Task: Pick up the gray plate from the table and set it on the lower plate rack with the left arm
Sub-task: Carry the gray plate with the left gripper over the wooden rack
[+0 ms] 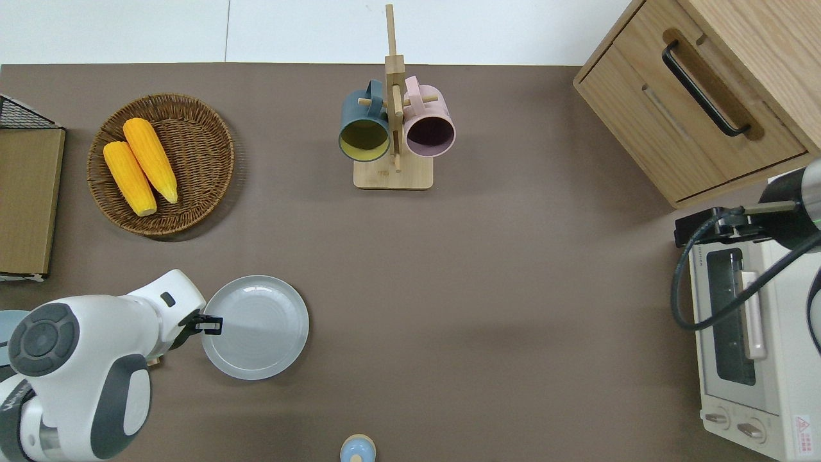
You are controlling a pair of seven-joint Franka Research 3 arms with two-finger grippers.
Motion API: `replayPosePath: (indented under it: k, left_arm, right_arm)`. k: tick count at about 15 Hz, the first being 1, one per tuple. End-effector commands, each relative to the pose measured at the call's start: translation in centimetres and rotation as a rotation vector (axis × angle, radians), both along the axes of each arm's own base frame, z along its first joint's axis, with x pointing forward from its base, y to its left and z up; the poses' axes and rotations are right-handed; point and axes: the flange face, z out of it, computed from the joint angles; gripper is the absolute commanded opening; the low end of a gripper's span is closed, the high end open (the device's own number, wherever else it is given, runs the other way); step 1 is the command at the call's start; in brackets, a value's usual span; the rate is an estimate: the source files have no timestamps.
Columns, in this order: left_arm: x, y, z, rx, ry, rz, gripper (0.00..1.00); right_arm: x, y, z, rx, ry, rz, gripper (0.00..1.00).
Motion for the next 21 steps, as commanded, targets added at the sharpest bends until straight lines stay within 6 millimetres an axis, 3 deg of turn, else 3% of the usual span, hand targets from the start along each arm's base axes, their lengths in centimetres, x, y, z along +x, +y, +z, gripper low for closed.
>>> replayPosePath:
  k: [1, 5, 12, 15, 21]
  left_arm:
    - [0.6, 0.5, 4.4, 0.012, 0.03, -0.007, 0.0]
    - [0.7, 0.8, 8.7, 0.012, 0.062, 0.009, 0.0]
    - [1.4, 3.6, 18.4, 0.014, 0.106, 0.04, 0.0]
    - [1.1, 4.2, 21.3, 0.011, 0.117, 0.049, 0.0]
    - [1.0, 4.8, 23.9, 0.162, 0.088, 0.046, 0.0]
  right_arm:
    - [0.0, 0.1, 0.3, 0.003, -0.005, -0.002, 0.983]
    - [0.0, 0.1, 0.3, 0.003, -0.005, -0.002, 0.983]
    - [0.0, 0.1, 0.3, 0.003, -0.005, -0.002, 0.983]
    - [0.0, 0.1, 0.3, 0.003, -0.005, -0.002, 0.983]
    - [0.0, 0.1, 0.3, 0.003, -0.005, -0.002, 0.983]
